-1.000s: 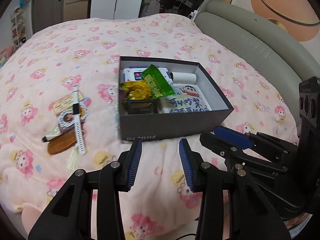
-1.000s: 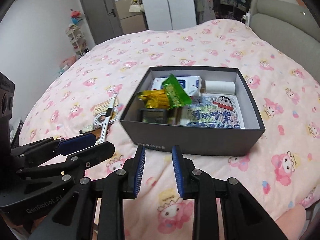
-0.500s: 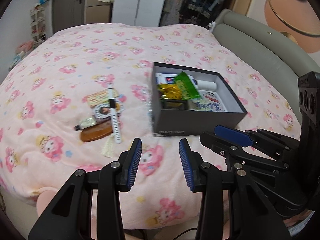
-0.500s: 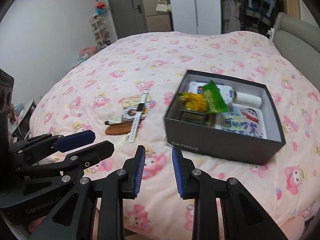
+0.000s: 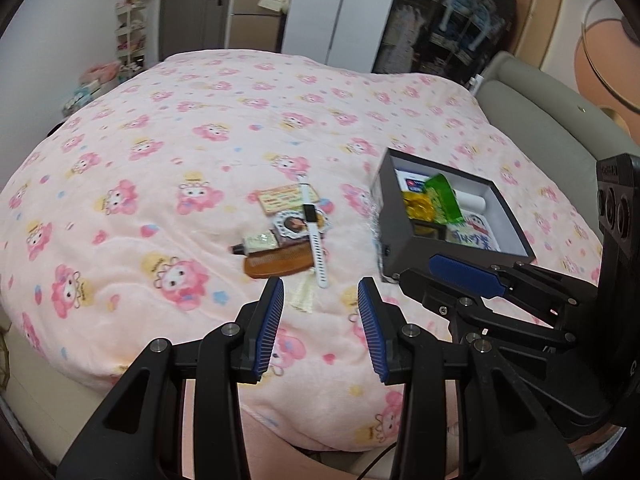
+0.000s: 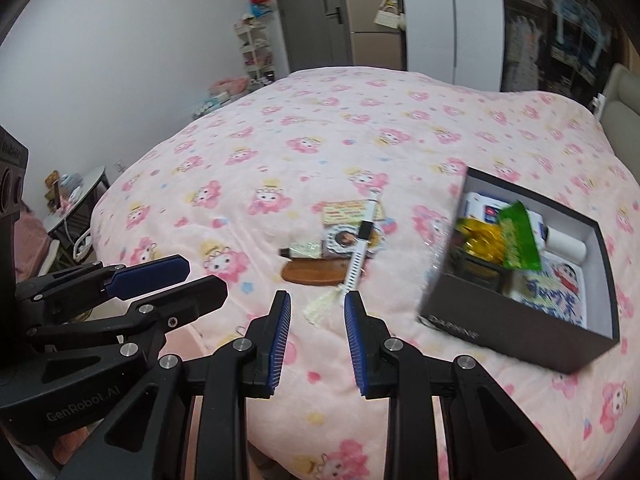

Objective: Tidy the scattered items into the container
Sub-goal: 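Move the left tool toward the white watch and wooden comb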

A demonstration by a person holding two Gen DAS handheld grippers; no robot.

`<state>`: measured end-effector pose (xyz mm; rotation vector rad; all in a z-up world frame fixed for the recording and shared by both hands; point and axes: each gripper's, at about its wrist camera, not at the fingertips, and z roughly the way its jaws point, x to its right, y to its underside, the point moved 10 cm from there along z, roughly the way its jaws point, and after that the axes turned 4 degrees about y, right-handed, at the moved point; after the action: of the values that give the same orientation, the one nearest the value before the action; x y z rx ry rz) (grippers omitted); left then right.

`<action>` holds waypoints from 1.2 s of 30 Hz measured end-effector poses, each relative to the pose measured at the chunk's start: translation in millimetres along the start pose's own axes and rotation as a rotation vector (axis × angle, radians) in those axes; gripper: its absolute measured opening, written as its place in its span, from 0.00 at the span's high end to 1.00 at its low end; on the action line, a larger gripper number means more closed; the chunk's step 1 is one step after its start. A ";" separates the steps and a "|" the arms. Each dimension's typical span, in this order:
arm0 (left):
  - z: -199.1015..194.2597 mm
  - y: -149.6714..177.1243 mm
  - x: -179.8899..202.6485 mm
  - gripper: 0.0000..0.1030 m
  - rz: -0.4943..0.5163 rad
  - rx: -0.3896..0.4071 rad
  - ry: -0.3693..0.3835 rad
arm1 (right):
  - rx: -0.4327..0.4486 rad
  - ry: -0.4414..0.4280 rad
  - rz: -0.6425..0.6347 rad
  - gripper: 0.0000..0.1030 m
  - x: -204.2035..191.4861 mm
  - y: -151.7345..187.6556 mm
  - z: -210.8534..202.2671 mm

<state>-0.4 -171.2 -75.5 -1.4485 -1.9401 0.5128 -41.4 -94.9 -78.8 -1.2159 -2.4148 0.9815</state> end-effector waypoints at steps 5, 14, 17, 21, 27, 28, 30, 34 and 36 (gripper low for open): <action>0.6 -8.0 -18.4 0.63 -0.028 0.016 -0.010 | 0.010 -0.014 -0.022 0.77 -14.2 -12.9 10.1; 26.6 -35.0 -36.4 0.62 -0.062 0.022 0.040 | 0.005 -0.007 -0.037 0.77 -15.3 -41.1 37.7; 41.2 -43.0 -42.3 0.62 -0.067 0.019 0.040 | 0.003 0.004 -0.035 0.76 -10.6 -52.6 50.4; 59.7 -47.2 -51.7 0.62 -0.102 0.012 0.050 | -0.015 0.018 -0.026 0.76 -4.2 -59.5 71.7; 96.7 -48.3 -68.5 0.62 -0.163 -0.011 0.054 | -0.054 0.037 -0.009 0.76 4.9 -60.9 105.3; 104.4 -47.4 -71.4 0.62 -0.174 -0.017 0.050 | -0.063 0.039 -0.007 0.76 6.8 -60.5 111.9; 122.3 -44.0 -76.4 0.60 -0.199 -0.036 0.047 | -0.088 0.035 0.003 0.76 13.1 -58.6 128.0; 159.5 -36.5 -86.4 0.58 -0.242 -0.085 0.036 | -0.162 0.034 0.059 0.74 32.9 -48.5 162.2; 174.4 -33.9 -90.7 0.58 -0.248 -0.108 0.021 | -0.187 0.043 0.069 0.74 39.4 -41.9 174.9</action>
<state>-130.4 -255.2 -201.4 -1.2469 -2.1207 0.2829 -179.1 -160.6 -181.8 -1.3768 -2.4911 0.7517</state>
